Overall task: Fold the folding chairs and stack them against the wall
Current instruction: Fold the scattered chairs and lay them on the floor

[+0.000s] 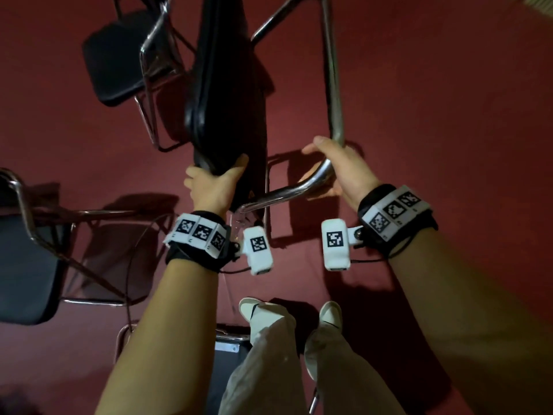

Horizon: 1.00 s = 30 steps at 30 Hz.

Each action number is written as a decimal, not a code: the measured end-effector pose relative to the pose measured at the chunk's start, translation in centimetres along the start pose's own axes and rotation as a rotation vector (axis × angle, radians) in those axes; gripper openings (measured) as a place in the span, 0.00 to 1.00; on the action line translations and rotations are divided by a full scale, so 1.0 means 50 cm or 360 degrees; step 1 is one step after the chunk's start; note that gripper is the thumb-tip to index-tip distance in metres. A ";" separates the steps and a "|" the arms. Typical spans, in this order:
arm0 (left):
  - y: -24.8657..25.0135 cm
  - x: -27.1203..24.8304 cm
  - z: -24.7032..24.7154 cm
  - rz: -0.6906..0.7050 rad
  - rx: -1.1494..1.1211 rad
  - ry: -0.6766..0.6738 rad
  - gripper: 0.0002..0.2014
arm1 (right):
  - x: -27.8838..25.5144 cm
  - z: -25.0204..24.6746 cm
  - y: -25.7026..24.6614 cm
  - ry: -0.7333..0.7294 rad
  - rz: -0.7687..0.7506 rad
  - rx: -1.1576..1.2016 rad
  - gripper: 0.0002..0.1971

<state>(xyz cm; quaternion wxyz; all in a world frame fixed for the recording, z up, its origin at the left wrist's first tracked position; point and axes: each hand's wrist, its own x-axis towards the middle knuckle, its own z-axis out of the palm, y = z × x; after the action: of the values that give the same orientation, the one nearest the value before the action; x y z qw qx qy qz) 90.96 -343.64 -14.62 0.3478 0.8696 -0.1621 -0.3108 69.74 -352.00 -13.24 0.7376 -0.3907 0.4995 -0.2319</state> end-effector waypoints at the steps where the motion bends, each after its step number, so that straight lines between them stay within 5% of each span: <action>1: 0.005 -0.009 0.010 0.0029 0.0050 0.0007 0.53 | -0.004 0.009 -0.010 -0.0061 0.0005 -0.0020 0.18; 16: 0.042 0.003 0.040 0.0260 0.0034 -0.0114 0.70 | -0.012 0.052 -0.019 -0.0152 -0.0052 0.0380 0.18; 25: 0.031 0.025 0.039 0.0222 -0.0073 -0.0217 0.72 | -0.006 0.077 -0.035 -0.0159 -0.0048 0.0439 0.27; 28: 0.030 0.030 0.021 0.0195 -0.0169 -0.0320 0.66 | -0.002 0.088 -0.035 -0.0136 -0.0031 0.0439 0.28; 30: 0.042 0.017 0.001 0.0195 -0.0308 -0.0527 0.51 | 0.004 0.093 -0.036 -0.0090 -0.0014 0.0463 0.31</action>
<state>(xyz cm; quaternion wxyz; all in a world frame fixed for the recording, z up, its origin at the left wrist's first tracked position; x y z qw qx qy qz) 91.44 -345.57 -13.52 0.4165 0.7577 -0.2391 -0.4418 74.15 -351.59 -10.99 0.7992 -0.2882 0.4379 -0.2940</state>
